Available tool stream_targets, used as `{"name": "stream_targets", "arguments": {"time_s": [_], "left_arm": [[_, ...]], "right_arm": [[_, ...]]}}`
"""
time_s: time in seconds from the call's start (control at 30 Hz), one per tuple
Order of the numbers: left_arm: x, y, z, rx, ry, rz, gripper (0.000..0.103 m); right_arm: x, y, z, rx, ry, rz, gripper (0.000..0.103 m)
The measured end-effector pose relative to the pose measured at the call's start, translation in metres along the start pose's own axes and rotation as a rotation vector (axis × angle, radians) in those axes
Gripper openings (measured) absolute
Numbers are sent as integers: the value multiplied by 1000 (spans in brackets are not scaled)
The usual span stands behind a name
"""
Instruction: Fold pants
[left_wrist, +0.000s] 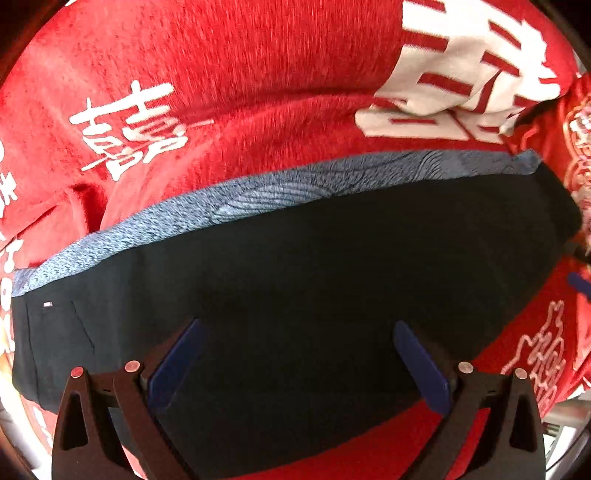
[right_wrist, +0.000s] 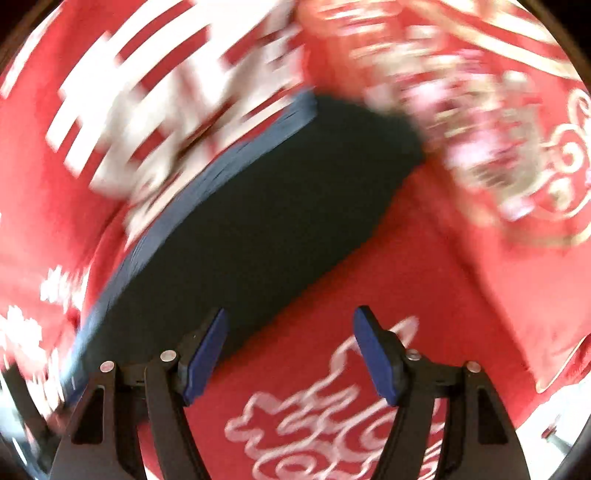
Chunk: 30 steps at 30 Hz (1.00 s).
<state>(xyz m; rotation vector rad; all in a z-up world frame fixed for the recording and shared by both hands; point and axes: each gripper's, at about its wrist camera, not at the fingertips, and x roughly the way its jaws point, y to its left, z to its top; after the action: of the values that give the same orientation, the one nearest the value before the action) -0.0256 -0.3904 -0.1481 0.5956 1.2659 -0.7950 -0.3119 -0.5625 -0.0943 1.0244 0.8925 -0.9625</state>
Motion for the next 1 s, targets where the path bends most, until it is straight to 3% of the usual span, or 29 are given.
{"name": "stream_targets", "arguments": {"time_s": [0.07,0.1,0.13,0.17,0.27,0.37,0.47,0.57,0.73,0.77,0.83,1.0], "left_arm": [[9,-1,-3,-18,30,11,103],[14,-1,-4,-30,40,13,103],[14,-1,-6,-46,31,15,103],[13,-2,-8,-47,23,21,103],[12,-5,-10,-36,8,34,103],[13,-7,-10,-30,10,40,103],[13,-9,-9,-21,14,45,103],[13,-9,-9,-23,15,39,103],[14,-9,-10,-24,15,36,103],[14,-9,-10,-26,18,37,103],[15,-8,-9,-27,23,38,103],[16,-7,-8,-25,29,35,103]], "right_arm": [[5,-20,23,82,-25,7,61],[8,-23,28,89,-27,6,44],[13,-25,37,90,-19,4,17],[15,-25,42,86,-7,3,10],[0,-11,50,-6,-49,28,10],[-6,-1,50,-132,-66,-13,10],[17,-15,50,-105,8,-66,11],[13,-26,41,-40,9,-24,20],[-1,-11,2,-66,92,97,22],[-2,-5,-8,-87,109,113,25],[-2,9,-30,-135,145,118,41],[7,30,-71,-191,213,117,49]]}}
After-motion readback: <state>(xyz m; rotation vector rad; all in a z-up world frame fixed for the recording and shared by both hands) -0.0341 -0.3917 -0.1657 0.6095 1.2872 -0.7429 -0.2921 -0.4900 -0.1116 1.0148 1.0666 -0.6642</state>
